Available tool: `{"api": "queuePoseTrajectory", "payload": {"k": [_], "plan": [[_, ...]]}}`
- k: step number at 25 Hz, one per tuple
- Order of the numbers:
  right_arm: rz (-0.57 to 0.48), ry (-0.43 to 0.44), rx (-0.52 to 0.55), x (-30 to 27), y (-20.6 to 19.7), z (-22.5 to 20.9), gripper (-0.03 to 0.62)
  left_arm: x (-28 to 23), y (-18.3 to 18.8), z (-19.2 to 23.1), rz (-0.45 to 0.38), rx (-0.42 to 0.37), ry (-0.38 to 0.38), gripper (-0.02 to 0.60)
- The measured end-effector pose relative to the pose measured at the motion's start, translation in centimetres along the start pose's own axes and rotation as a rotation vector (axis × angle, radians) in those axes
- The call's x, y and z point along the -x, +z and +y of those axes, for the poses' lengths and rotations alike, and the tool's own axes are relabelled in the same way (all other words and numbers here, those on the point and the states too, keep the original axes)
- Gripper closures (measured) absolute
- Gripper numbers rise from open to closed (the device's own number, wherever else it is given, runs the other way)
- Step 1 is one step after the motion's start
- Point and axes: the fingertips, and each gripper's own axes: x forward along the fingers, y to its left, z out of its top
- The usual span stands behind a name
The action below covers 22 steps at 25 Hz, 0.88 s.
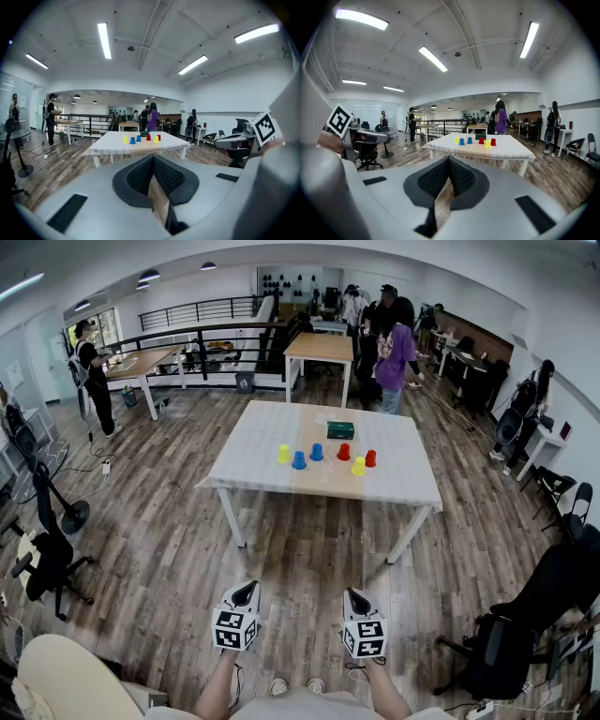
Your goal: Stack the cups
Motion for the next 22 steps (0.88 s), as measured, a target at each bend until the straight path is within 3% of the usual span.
{"api": "queuePoseTrajectory", "payload": {"k": [22], "plan": [[-0.029,0.038,-0.001,0.4,-0.7,-2.1,0.592,0.0,-0.7,-2.5,-0.009,0.006,0.031,0.568]]}}
